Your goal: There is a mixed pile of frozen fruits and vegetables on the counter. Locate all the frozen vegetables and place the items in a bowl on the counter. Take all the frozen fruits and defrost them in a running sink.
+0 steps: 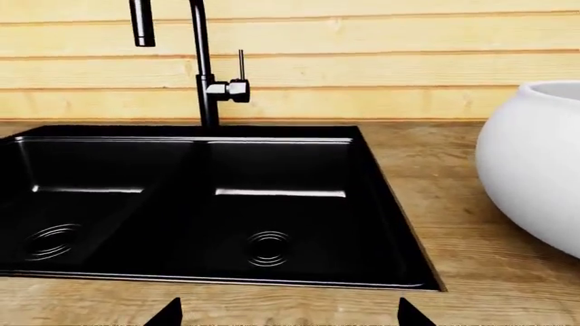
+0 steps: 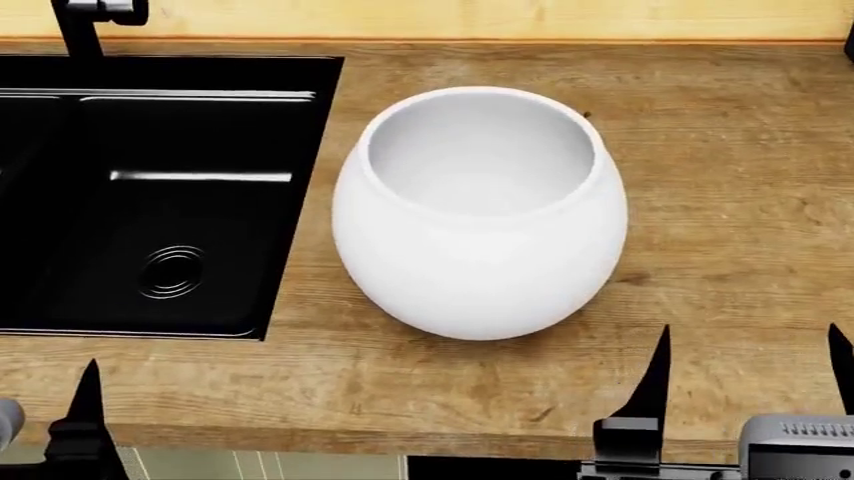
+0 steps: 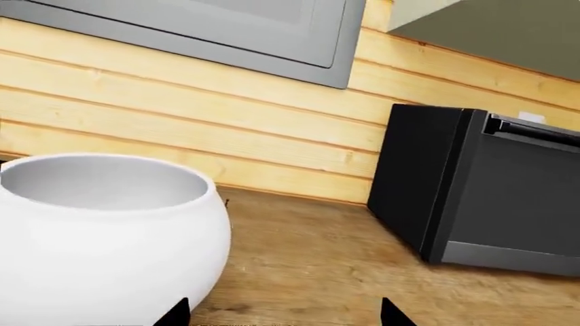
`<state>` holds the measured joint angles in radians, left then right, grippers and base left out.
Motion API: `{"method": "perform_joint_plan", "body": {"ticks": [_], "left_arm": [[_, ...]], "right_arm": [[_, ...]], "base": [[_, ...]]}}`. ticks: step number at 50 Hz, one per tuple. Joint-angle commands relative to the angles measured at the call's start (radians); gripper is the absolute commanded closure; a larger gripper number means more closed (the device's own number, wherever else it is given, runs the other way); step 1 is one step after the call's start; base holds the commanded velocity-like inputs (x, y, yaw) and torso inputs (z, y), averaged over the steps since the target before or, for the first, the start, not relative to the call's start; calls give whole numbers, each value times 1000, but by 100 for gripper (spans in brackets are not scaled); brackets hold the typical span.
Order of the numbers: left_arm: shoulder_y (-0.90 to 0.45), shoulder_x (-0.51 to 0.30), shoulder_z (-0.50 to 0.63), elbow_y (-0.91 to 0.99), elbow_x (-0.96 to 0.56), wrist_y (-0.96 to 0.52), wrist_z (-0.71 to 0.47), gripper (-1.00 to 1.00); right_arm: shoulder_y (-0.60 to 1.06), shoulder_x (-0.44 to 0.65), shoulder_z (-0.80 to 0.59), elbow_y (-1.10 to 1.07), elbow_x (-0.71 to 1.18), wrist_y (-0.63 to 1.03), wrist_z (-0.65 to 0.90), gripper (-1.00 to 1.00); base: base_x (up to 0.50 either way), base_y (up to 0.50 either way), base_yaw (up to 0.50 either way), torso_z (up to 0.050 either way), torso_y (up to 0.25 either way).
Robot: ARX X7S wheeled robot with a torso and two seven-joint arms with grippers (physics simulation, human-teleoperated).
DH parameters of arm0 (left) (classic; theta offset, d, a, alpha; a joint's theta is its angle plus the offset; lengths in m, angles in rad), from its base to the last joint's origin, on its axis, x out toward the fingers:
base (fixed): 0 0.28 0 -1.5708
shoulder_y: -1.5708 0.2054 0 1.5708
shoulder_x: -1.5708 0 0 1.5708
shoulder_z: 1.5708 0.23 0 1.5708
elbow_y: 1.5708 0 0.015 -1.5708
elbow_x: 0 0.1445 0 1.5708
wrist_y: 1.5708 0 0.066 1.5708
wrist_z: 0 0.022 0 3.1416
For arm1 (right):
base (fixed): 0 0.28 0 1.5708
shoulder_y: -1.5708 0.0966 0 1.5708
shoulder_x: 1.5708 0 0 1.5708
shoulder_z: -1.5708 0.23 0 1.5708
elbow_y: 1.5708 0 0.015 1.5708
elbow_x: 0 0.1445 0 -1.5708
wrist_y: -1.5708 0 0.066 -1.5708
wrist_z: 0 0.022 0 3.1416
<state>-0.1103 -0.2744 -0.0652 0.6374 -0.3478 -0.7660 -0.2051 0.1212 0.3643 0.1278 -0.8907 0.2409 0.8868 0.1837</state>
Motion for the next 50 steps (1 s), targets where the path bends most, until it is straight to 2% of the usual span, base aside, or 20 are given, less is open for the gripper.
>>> {"method": "perform_joint_plan", "body": {"ticks": [1, 22, 27, 35, 44, 50], "left_arm": [[3, 9, -39, 7, -2, -2, 28, -100], [35, -25, -108, 48, -36, -13, 28, -100], [9, -24, -84, 32, -24, -20, 16, -100], [12, -31, -110, 34, -34, -25, 11, -100], [46, -57, -163, 61, -47, -32, 11, -100], [24, -58, -140, 54, -35, -44, -6, -100]], "right_arm": [[2, -6, 61, -22, -2, 61, -14, -100], [-6, 8, 58, -22, -4, 42, -8, -100], [-5, 11, 54, -24, -4, 41, -5, -100], [-8, 19, 43, -22, -11, 32, -1, -100], [-13, 25, 24, -29, -15, 22, 2, -100], [-10, 28, 30, -35, -12, 30, 5, -100]], "base": [[27, -137, 0, 0, 0], [277, -212, 0, 0, 0], [333, -231, 0, 0, 0], [341, -228, 0, 0, 0], [490, -11, 0, 0, 2], [500, 0, 0, 0, 0]]}}
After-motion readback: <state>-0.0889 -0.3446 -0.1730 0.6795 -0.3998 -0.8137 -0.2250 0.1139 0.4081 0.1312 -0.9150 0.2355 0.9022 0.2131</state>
